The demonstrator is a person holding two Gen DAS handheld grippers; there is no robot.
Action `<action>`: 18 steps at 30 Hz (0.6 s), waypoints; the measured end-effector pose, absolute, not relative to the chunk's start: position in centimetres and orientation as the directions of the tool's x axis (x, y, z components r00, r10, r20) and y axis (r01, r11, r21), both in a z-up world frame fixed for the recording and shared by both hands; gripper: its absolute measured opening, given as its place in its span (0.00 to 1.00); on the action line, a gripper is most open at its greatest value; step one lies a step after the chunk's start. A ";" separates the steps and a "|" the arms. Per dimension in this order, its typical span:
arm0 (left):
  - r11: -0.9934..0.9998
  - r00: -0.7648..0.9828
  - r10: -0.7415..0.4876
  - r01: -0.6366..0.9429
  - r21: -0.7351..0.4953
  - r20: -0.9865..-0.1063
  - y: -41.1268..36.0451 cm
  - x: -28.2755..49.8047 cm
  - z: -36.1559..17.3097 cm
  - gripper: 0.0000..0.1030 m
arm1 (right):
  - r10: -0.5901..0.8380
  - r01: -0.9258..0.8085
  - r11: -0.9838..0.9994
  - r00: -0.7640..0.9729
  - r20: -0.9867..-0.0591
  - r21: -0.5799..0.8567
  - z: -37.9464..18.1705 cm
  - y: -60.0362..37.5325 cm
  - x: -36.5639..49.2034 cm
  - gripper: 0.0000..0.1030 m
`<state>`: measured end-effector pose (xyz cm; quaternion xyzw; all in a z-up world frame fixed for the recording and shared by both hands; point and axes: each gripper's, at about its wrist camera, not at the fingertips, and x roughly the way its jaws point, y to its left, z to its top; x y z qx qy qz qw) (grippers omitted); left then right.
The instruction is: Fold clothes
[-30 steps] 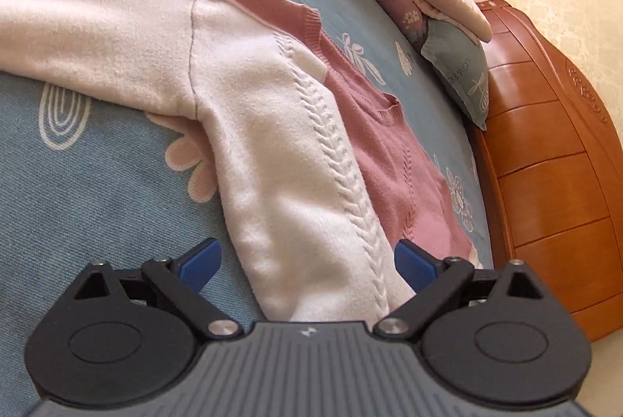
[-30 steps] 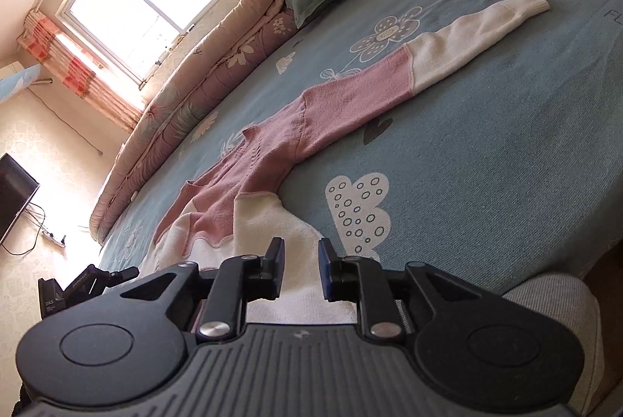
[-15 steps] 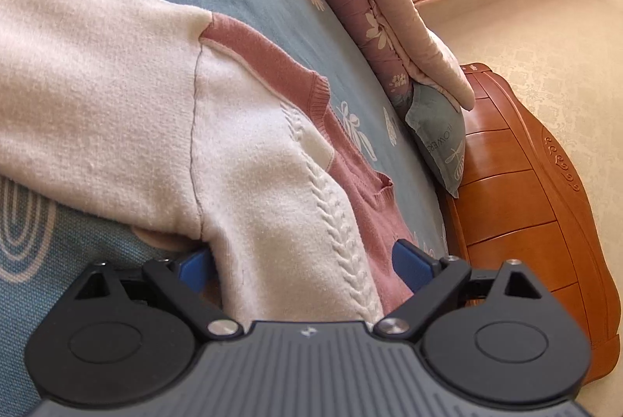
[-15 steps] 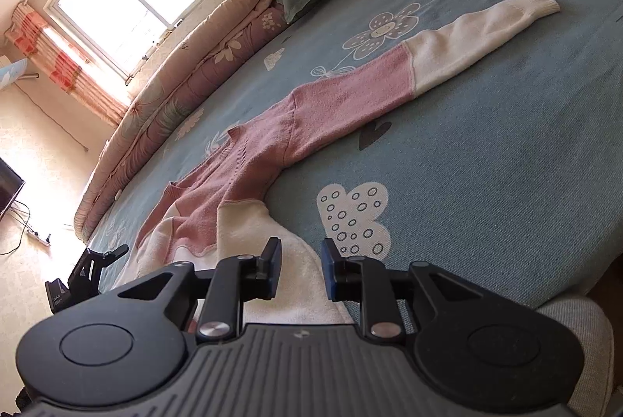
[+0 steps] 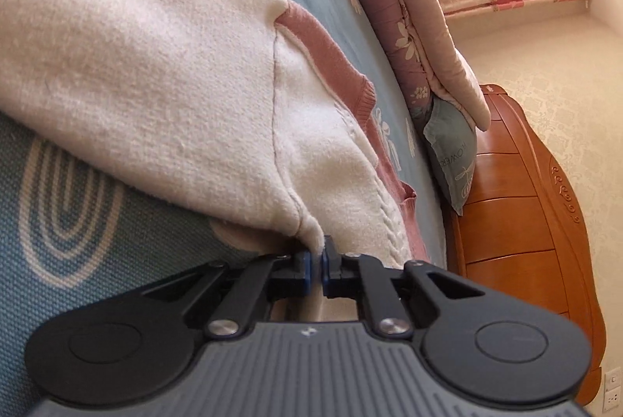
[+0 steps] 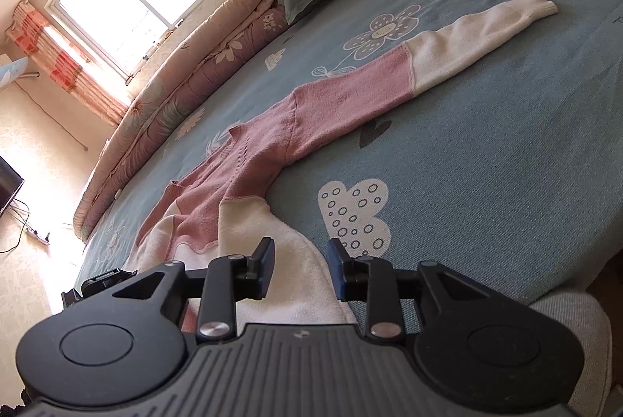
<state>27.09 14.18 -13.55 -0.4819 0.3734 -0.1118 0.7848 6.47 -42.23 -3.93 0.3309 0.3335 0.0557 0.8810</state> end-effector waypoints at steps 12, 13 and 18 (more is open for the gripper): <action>0.678 0.686 -0.371 -0.260 -0.687 -0.626 17.5 28.8 -8.5 0.07 | 0.298 0.121 0.797 0.773 -0.560 0.591 -3.4 -42.0 6.3 0.38; 0.696 0.677 -0.364 -0.259 -0.670 -0.639 17.7 29.1 -8.4 0.07 | 0.300 0.123 0.796 0.771 -0.562 0.593 -3.5 -42.0 6.3 0.38; 0.709 0.652 -0.374 -0.257 -0.656 -0.660 16.8 28.8 -9.2 0.09 | 0.320 0.107 0.794 0.764 -0.560 0.598 -3.7 -41.4 6.4 0.38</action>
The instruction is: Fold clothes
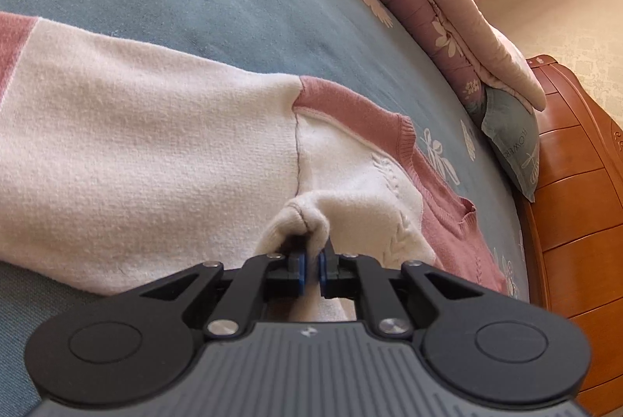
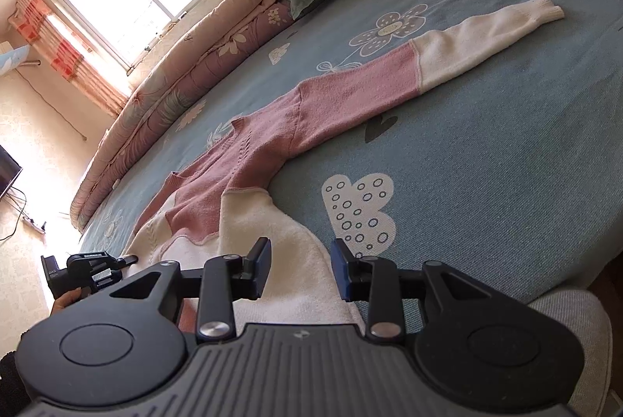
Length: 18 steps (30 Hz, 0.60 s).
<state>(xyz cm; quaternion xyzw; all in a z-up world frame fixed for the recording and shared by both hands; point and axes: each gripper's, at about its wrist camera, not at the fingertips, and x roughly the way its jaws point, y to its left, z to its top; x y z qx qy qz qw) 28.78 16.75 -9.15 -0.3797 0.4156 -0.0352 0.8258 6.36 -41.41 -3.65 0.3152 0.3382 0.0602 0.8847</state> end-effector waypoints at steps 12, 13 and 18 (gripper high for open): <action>0.584 0.650 -0.468 -0.282 -0.761 -0.600 17.0 20.6 -10.5 0.30 | 0.375 0.023 0.807 0.751 -0.543 0.589 -2.7 -39.9 5.5 0.43; 0.588 0.647 -0.468 -0.280 -0.759 -0.602 17.0 19.9 -10.4 0.30 | 0.385 0.003 0.816 0.743 -0.547 0.578 -2.5 -39.5 5.7 0.44; 0.709 0.621 -0.409 -0.245 -0.661 -0.669 15.4 17.4 -8.3 0.41 | 0.430 -0.165 0.877 0.686 -0.586 0.451 -1.2 -35.4 7.2 0.57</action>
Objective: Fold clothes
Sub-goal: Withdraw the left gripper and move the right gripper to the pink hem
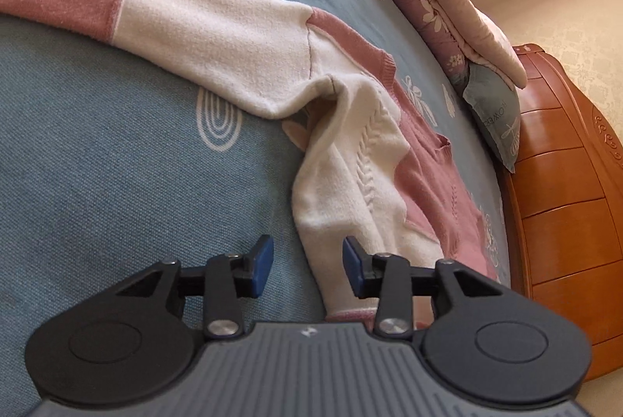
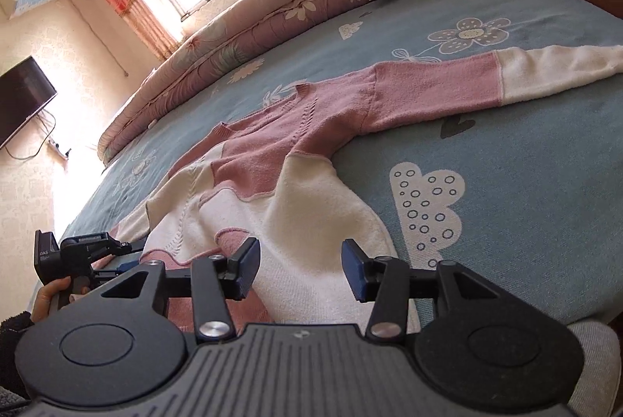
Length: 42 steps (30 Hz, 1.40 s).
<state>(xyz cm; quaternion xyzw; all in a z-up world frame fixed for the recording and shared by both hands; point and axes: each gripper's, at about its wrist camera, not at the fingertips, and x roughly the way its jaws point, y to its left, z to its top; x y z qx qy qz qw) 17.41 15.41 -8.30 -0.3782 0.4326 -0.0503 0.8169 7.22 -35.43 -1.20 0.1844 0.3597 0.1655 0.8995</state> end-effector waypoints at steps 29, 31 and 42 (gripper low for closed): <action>0.954 0.603 -0.251 0.020 -0.300 -0.757 11.0 11.9 -0.7 0.75 | 0.318 -0.751 0.227 0.659 -0.682 -0.620 -5.6 -9.0 3.4 1.00; 0.968 0.603 -0.236 0.076 -0.240 -0.762 10.0 12.1 0.5 0.75 | 0.340 -0.722 0.306 0.692 -0.637 -0.620 -4.7 -9.3 3.8 1.00; 0.898 0.531 -0.169 0.430 0.093 -0.830 3.1 6.6 -0.8 0.81 | 0.375 -0.683 0.677 0.640 -0.671 -0.273 -2.3 -12.7 8.1 1.00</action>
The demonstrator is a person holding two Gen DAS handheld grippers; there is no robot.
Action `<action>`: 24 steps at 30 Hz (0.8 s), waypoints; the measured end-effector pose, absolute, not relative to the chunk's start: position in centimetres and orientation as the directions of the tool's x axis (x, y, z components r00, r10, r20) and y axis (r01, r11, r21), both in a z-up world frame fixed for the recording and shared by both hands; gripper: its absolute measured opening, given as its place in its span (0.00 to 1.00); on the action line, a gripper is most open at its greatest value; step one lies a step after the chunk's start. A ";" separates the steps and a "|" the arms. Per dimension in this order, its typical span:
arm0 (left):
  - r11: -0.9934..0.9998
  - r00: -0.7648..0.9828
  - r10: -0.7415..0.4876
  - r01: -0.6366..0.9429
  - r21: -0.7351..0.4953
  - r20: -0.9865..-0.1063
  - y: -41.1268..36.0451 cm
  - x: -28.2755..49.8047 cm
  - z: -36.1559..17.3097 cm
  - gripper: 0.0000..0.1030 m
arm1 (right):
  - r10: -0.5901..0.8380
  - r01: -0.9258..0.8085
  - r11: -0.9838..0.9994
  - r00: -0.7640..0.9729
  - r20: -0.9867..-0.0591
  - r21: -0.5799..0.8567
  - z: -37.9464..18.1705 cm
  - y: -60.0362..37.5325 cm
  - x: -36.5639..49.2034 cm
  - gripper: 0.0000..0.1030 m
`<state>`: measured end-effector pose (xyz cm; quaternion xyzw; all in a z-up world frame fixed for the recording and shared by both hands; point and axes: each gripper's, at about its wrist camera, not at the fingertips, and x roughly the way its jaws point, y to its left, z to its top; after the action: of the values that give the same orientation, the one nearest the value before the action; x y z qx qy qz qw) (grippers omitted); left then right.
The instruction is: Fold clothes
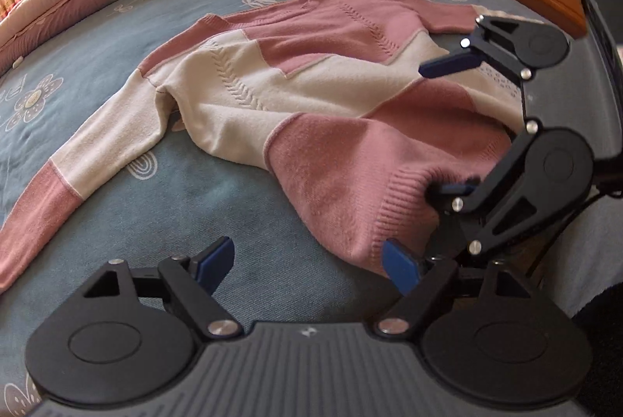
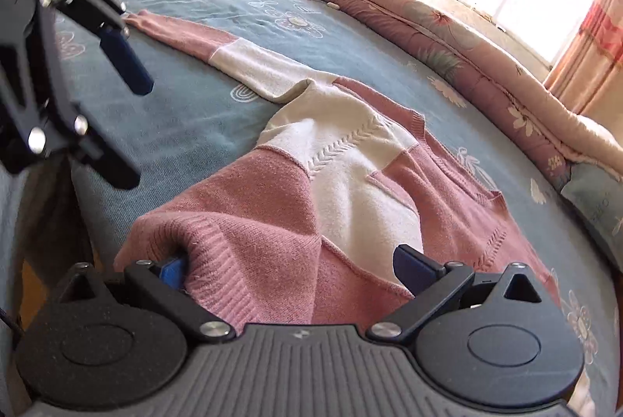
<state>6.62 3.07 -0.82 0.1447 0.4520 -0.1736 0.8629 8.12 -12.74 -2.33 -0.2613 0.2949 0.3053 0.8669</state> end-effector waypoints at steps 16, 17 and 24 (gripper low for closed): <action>0.877 0.817 -0.077 0.328 0.351 -0.571 0.5 7.9 -5.4 0.81 | 0.498 -0.621 0.780 0.547 -0.673 0.071 0.0 -16.5 9.1 1.00; 0.885 0.828 -0.070 0.309 0.348 -0.557 0.9 7.9 -5.2 0.81 | 0.498 -0.618 0.783 0.550 -0.670 0.074 0.0 -16.8 9.0 1.00; 0.846 0.802 -0.040 0.344 0.407 -0.596 1.9 7.4 -6.5 0.83 | 0.516 -0.540 0.822 0.572 -0.638 0.181 0.1 -18.5 11.4 1.00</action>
<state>7.42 1.85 -6.47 0.2565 0.2964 -0.1049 0.9140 11.41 -18.51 0.13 -0.0172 0.3542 0.2979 0.8863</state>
